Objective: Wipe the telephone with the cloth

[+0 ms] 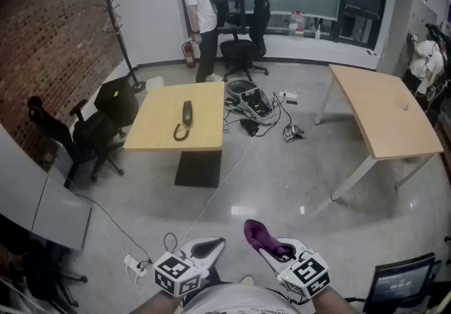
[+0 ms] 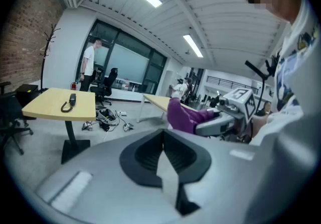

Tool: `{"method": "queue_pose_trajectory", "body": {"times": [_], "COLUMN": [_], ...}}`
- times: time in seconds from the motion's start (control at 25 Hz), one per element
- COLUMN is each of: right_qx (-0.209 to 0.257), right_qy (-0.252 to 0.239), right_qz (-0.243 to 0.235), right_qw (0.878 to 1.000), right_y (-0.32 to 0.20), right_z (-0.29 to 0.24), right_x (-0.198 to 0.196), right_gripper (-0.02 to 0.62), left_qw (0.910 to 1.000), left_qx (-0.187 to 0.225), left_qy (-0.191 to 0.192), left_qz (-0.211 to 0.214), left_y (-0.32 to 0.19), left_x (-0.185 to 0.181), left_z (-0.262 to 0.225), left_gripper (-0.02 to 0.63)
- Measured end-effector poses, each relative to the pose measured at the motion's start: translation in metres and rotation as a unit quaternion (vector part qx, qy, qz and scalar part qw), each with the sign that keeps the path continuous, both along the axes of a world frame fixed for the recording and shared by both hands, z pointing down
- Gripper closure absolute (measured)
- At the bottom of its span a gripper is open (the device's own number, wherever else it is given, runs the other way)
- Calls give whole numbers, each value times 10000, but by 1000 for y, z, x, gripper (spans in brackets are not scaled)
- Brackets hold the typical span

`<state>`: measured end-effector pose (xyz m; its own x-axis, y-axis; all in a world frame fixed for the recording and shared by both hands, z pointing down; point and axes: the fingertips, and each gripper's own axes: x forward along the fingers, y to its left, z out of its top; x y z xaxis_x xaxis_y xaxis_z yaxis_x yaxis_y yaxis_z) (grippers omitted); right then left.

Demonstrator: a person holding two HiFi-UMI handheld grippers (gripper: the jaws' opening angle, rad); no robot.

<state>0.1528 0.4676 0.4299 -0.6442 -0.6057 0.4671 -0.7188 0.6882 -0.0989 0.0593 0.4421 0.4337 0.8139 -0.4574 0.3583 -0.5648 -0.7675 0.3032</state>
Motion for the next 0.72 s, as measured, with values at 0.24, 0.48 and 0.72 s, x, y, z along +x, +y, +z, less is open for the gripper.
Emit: {"method": "queue_pose_trajectory", "body": {"times": [0.24, 0.48, 0.72], "right_qx": [-77, -219, -296], "right_qy": [22, 23, -5], "right_qz": [-35, -203, -200], "right_qw": [10000, 9996, 9994], "right_y": [-6, -8, -27], "right_z": [6, 10, 9], "right_x": [-4, -11, -21], "right_gripper": [511, 511, 511], "left_qw": [10000, 9998, 9996], "left_qx": [-56, -150, -144], "left_qy": [-4, -15, -32], "left_qz": [-5, -102, -238], "left_y": [-2, -8, -21], "left_x": [-3, -7, -20], "left_z": [2, 5, 2], "left_gripper": [601, 601, 601]}}
